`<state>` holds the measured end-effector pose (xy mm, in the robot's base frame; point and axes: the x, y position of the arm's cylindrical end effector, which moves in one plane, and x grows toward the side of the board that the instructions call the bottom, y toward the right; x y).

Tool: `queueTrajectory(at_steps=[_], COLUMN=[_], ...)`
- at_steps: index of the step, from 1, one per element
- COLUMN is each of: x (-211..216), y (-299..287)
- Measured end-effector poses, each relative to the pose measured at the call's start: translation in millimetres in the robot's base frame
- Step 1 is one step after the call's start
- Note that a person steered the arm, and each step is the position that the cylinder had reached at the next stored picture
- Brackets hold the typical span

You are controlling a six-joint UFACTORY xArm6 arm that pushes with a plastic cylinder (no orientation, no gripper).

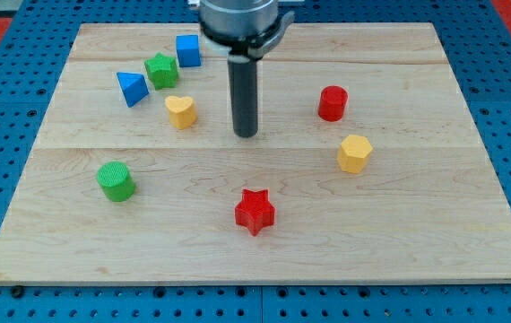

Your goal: Push the yellow heart to the center left of the board

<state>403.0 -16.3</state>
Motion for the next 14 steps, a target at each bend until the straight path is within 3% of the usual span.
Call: queueTrajectory(at_steps=[2, 3, 4, 7, 8, 11, 13, 14], x=[-38, -39, -10, -19, -52, -57, -120, -132], y=[-78, -89, -109, -190, -180, -100, -88, -94])
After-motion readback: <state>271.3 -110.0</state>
